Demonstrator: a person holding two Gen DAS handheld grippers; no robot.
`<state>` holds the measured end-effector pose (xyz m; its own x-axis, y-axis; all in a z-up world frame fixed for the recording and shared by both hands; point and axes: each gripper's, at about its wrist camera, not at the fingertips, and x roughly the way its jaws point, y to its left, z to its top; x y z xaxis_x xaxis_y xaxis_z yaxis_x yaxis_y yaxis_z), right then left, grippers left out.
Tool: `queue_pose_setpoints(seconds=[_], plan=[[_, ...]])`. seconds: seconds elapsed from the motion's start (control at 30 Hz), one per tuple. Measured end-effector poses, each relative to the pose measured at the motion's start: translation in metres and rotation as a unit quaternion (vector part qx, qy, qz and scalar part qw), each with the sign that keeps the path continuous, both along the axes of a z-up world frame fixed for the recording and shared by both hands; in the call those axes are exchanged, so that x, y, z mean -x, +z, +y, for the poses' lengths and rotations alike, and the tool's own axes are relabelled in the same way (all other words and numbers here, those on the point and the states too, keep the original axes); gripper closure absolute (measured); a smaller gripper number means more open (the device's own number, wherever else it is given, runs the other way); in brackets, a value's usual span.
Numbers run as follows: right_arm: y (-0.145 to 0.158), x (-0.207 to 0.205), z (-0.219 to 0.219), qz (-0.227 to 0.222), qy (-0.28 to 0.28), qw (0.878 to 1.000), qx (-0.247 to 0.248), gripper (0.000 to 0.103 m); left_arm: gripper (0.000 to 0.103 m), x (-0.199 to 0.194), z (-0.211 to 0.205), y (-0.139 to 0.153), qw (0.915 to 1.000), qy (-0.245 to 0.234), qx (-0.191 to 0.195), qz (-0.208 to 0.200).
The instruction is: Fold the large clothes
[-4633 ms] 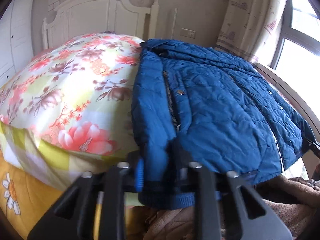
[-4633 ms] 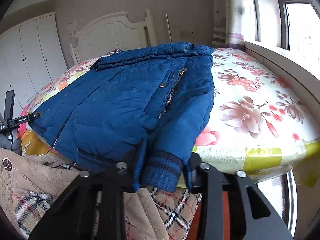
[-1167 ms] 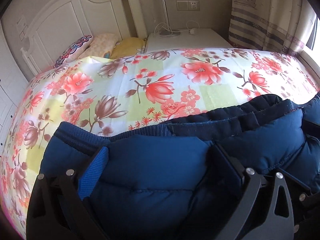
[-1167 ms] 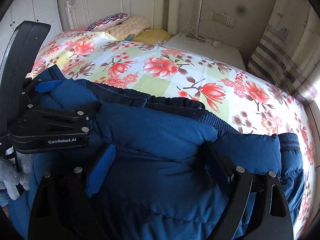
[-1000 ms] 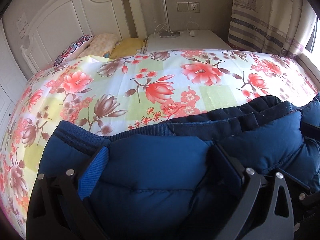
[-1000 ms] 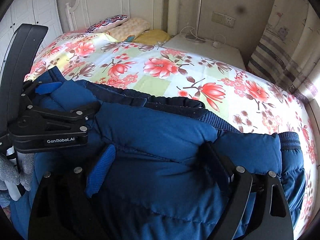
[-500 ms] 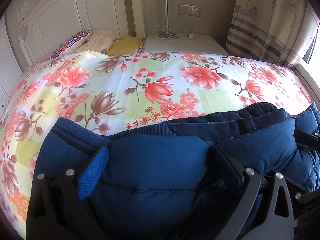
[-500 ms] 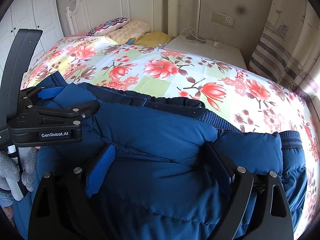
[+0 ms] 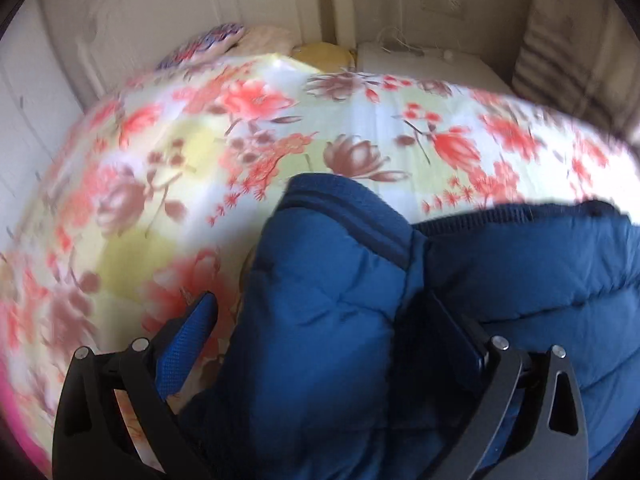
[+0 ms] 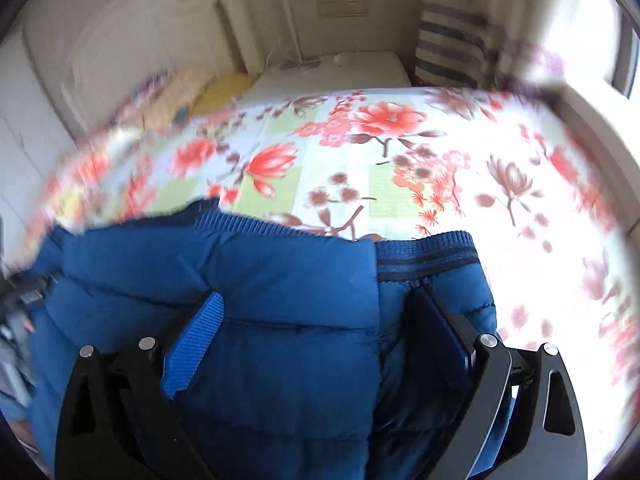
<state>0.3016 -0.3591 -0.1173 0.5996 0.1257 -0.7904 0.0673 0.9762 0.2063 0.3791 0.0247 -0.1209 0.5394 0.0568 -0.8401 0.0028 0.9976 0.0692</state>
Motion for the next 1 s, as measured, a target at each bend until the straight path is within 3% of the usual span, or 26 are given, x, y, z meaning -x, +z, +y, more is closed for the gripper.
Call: queue_pose_setpoints(seconds=[0.07, 0.13, 0.2, 0.27, 0.37, 0.43, 0.47, 0.53, 0.57, 0.7, 0.8, 0.87, 0.93, 0.97, 1.0], plan=[[0.004, 0.0, 0.007, 0.001, 0.007, 1.0, 0.018, 0.014, 0.002, 0.0, 0.005, 0.002, 0.9999, 0.015, 0.004, -0.006], [0.014, 0.008, 0.01, -0.005, -0.004, 0.999, 0.038, 0.014, 0.003, 0.007, -0.001, 0.009, 0.9993, 0.018, -0.023, -0.025], [0.037, 0.027, 0.026, -0.03, 0.006, 0.998, 0.055, 0.014, 0.006, 0.025, -0.01, 0.03, 0.9951, 0.026, -0.063, -0.072], [0.057, 0.051, 0.05, -0.061, 0.056, 0.995, 0.054, 0.014, 0.005, 0.046, -0.02, 0.052, 0.9935, 0.007, -0.04, -0.107], [0.066, 0.079, 0.099, -0.082, 0.128, 0.986, 0.075, 0.012, 0.002, 0.087, -0.057, 0.077, 0.9877, -0.058, 0.001, -0.145], [0.05, 0.089, 0.124, -0.062, 0.158, 0.98, 0.101, 0.01, 0.002, 0.095, -0.079, 0.067, 0.9853, -0.094, -0.003, -0.142], [0.031, 0.089, 0.138, -0.037, 0.171, 0.976, 0.131, 0.01, 0.002, 0.097, -0.095, 0.049, 0.9858, -0.11, -0.023, -0.124], [0.015, 0.091, 0.143, -0.048, 0.165, 0.977, 0.128, 0.007, 0.002, 0.086, -0.115, 0.01, 0.9878, -0.119, -0.065, -0.077], [0.015, 0.09, 0.141, -0.047, 0.162, 0.978, 0.122, 0.007, 0.002, 0.084, -0.116, 0.004, 0.9883, -0.116, -0.065, -0.074], [0.023, 0.096, 0.137, -0.043, 0.153, 0.98, 0.123, 0.007, 0.002, 0.083, -0.102, 0.009, 0.9923, -0.096, -0.037, -0.068], [0.043, 0.122, 0.12, -0.08, 0.138, 0.981, 0.113, 0.007, 0.002, 0.115, -0.082, 0.027, 0.9915, -0.086, -0.023, -0.095], [0.046, 0.138, 0.105, -0.091, 0.117, 0.982, 0.116, 0.007, 0.002, 0.139, -0.068, 0.032, 0.9899, -0.074, -0.038, -0.115], [0.035, 0.145, 0.089, -0.079, 0.093, 0.984, 0.127, 0.006, 0.002, 0.15, -0.053, 0.024, 0.9894, -0.061, -0.059, -0.118], [0.021, 0.145, 0.08, -0.061, 0.09, 0.987, 0.117, 0.006, 0.002, 0.151, -0.045, 0.014, 0.9909, -0.056, -0.062, -0.105], [0.014, 0.148, 0.07, -0.072, 0.091, 0.99, 0.083, 0.005, 0.002, 0.152, -0.04, 0.009, 0.9925, -0.058, -0.046, -0.097]])
